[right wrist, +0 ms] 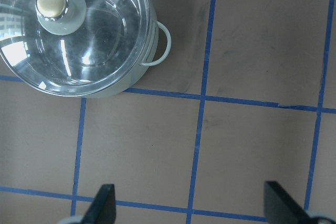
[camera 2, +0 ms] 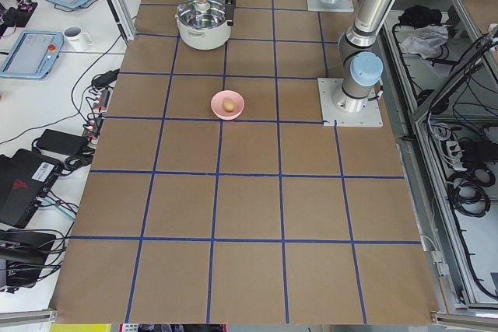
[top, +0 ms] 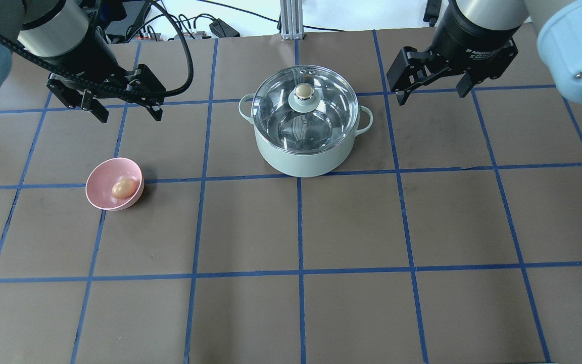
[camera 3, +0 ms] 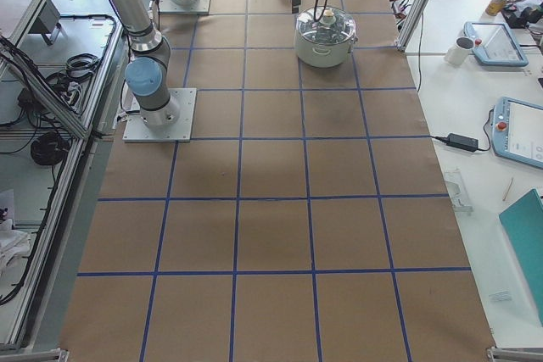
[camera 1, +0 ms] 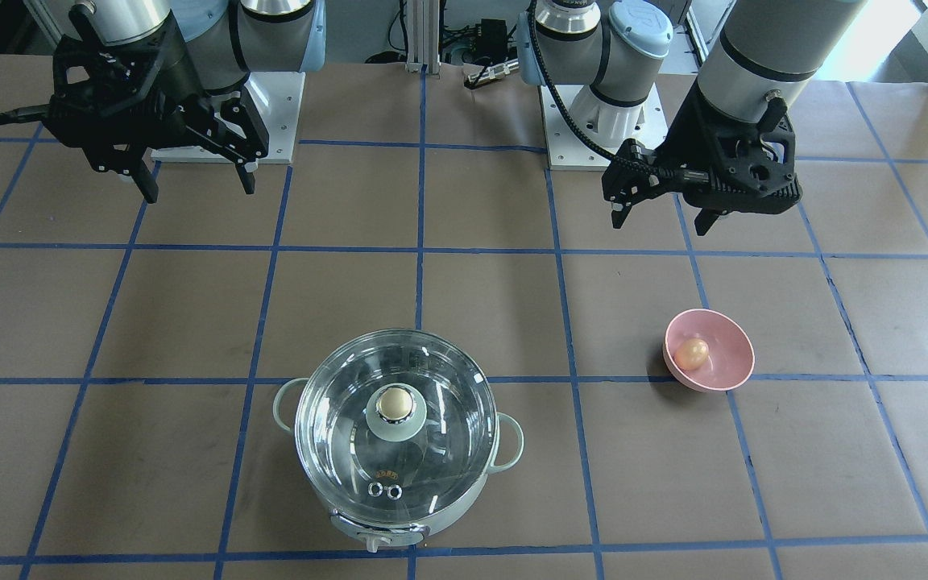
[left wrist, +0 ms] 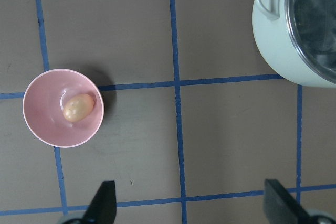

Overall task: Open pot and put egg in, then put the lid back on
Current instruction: 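Move the right gripper to the lid knob while the left descends to the egg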

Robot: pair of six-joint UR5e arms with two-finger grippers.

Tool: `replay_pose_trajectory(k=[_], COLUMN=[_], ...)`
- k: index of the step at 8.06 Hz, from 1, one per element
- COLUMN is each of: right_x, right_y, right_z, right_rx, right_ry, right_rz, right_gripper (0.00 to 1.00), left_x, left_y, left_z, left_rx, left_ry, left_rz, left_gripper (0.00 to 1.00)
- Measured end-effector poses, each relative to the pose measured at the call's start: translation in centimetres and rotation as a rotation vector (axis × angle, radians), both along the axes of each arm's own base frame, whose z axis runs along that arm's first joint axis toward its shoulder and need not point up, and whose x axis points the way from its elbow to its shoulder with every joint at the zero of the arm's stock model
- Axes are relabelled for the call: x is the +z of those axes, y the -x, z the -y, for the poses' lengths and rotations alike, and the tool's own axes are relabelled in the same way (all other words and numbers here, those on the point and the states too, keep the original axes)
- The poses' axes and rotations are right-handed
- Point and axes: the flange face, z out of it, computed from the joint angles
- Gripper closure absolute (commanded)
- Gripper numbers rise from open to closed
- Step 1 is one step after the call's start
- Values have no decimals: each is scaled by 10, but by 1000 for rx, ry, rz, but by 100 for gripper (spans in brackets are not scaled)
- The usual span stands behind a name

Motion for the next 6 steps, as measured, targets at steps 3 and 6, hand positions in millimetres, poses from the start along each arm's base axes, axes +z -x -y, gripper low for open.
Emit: replay_pose_trajectory(k=[3,6], right_x=[0,-7], right_y=[0,-17], right_z=[1,46], right_rx=[-4,-96], right_ry=[0,27], right_rz=[3,24], right_gripper=[0,0], left_x=[-3,-27], left_y=[-5,-15], left_z=[2,21], left_rx=[10,20], left_ry=[-9,-41], left_rz=[20,36], left_gripper=[0,0])
